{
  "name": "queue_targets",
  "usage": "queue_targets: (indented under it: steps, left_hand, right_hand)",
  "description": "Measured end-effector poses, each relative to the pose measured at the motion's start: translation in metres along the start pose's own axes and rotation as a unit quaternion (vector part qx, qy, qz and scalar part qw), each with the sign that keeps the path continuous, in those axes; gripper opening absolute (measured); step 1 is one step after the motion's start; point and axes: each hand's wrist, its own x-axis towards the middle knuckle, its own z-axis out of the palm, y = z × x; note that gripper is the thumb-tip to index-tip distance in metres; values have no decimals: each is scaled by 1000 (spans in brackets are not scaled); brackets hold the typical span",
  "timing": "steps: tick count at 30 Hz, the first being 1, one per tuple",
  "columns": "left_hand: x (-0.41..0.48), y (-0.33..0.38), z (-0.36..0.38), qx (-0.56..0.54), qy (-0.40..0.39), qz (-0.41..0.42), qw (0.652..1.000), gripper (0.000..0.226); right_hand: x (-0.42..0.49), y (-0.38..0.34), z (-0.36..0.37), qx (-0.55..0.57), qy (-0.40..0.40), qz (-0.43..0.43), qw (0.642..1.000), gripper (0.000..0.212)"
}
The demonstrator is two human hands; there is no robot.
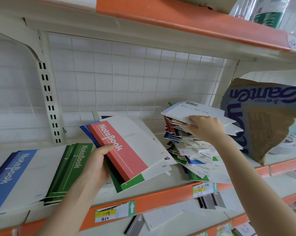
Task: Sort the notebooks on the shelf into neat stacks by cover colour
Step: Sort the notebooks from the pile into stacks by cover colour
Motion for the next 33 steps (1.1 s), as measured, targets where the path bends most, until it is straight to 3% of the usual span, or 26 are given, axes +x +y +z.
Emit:
queue_targets:
  steps: [6,12,14,17,19,26,33]
  left_hand:
    - [0,-3,6,8,-5,-17,1000,32]
    - [-1,-3,12,6,7,-13,1000,25]
    - [0,-1,14,5,17,-15,1000,23]
    - [2,2,17,22,29,-15,999,27]
    - [2,1,21,38,29,-14,999,29]
    - [2,-7,35,57,17,-28,998,32]
    - [-4,-3,20,35,-58,-5,998,32]
  right_hand:
    - [6,14,1,-5,-11,-9,1000,34]
    - [0,12,6,0,68,14,998,20]
    - [-7,13,12,19,125,-15,992,20]
    - [-26,13,20,45,267,-84,959,32]
    - [-39,9,21,69,322,-128,935,37]
    - [-65,-32,17,143,374,-278,873,29]
    - [-74,-53,22,191,362,-412,814,41]
